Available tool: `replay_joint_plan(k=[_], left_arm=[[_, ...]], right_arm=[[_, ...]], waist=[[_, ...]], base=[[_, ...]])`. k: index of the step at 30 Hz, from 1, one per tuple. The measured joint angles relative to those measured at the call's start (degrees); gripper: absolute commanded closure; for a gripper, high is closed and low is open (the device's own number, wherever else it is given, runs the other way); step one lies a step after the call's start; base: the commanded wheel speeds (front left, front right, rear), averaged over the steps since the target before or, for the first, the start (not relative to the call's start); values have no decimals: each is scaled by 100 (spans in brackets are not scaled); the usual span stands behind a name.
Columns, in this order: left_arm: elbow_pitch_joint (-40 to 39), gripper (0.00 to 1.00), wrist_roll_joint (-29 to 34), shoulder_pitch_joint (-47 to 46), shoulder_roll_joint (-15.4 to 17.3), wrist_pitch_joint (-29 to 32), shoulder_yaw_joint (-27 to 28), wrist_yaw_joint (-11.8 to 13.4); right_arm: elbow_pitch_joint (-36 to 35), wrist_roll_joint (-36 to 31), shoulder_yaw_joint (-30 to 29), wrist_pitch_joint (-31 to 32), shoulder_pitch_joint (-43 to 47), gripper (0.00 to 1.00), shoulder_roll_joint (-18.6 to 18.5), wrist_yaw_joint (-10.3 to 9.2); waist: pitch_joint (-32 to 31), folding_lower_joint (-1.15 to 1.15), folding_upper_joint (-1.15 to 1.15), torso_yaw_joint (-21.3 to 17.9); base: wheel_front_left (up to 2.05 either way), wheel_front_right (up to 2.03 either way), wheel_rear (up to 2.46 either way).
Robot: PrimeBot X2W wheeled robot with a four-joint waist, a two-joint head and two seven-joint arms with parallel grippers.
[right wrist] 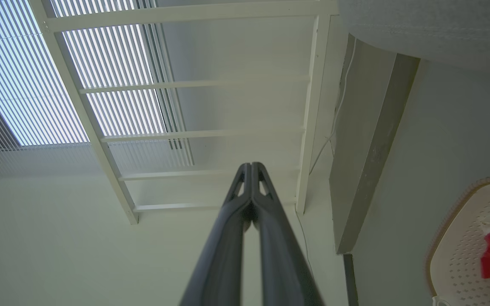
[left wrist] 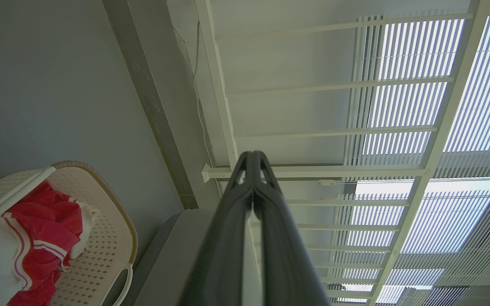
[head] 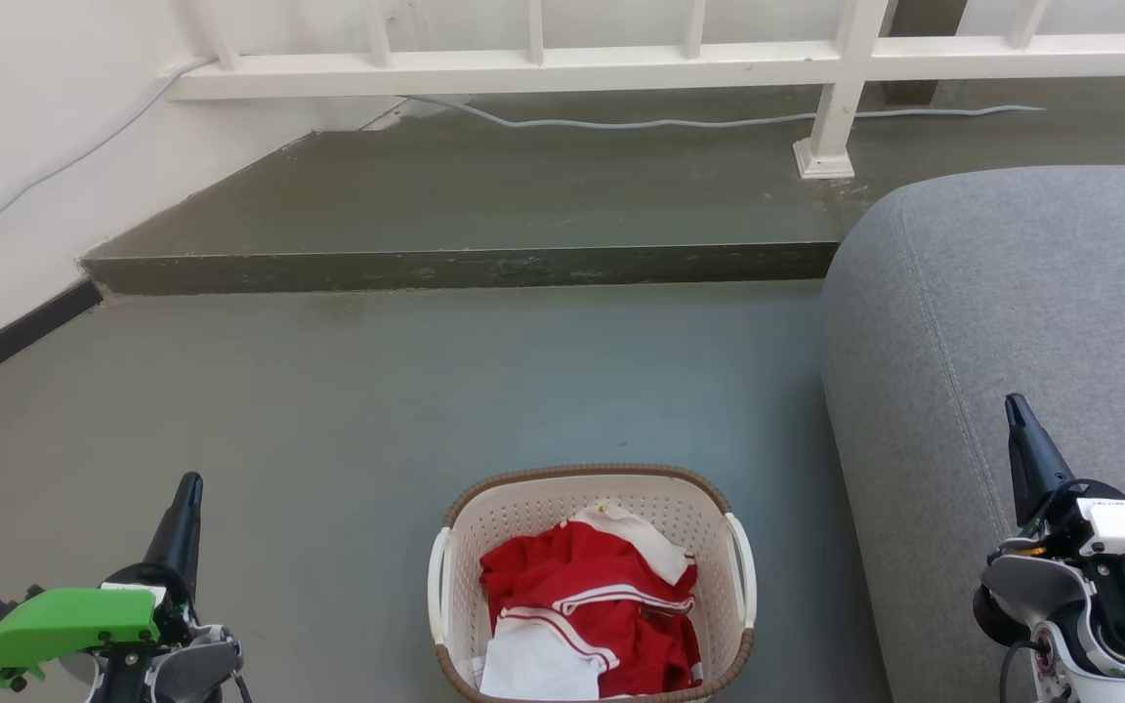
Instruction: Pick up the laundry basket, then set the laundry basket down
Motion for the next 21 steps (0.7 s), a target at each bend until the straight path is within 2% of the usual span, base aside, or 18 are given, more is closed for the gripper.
replay_joint_plan(k=[21], left_arm=[[-1,100,0,0,-3,0,4,0]], right_arm=[[8,0,-9,1,-2,100,1,0]], waist=[[0,0,0,-1]], base=[[0,0,0]])
